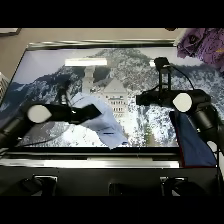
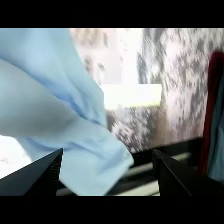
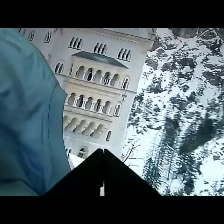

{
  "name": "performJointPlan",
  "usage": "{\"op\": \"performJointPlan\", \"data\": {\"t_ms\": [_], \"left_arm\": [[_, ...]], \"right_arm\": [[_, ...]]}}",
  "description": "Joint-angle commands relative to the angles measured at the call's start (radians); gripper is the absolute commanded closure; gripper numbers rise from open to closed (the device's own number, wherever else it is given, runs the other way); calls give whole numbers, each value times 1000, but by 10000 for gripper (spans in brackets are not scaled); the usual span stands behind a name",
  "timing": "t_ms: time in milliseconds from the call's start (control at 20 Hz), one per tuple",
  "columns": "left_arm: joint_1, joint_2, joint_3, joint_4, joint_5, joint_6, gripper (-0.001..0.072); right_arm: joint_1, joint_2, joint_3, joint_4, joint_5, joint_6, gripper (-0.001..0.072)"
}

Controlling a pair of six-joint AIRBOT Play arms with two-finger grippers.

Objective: Fold the clothes and pants, and hang the long-sleeved shirts on hangers.

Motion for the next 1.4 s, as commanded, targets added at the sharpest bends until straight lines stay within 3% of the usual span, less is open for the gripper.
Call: {"op": "performJointPlan", "data": {"t_ms": [0,50,100,150,250,300,450,600,750,950,1050,1100,1250,1350], "left_arm": [[245,90,16,-3,-147,125,76],[301,101,16,-3,-164,157,76],[356,106,16,-3,-180,187,76],[401,105,16,-3,-196,200,76],[468,103,16,-3,-214,205,77],[492,101,16,-3,-216,205,77],[526,101,16,12,-214,205,77],[526,93,16,35,-215,205,76],[526,82,16,35,-215,205,77],[527,76,16,35,-218,205,76],[530,74,15,62,-227,204,74],[543,74,7,85,-221,204,72],[644,69,-72,72,-163,209,63],[704,45,-159,-11,-102,317,63]], "right_arm": [[1,1,1,7,25,1,675],[1,0,1,11,54,0,664],[-2,0,0,3,90,0,518],[-16,0,-12,0,132,14,319],[-73,0,-102,20,192,74,298],[-118,0,-185,107,209,87,241],[-196,0,-450,574,218,-48,95],[-142,0,-620,818,129,-121,90],[-50,-3,-668,879,37,-137,51],[39,-3,-668,916,-153,-128,77],[43,-2,-667,914,-165,-129,368],[43,-1,-667,915,-153,-148,651],[43,-1,-666,899,-126,-160,680],[43,-1,-663,859,-119,-148,681]]}}
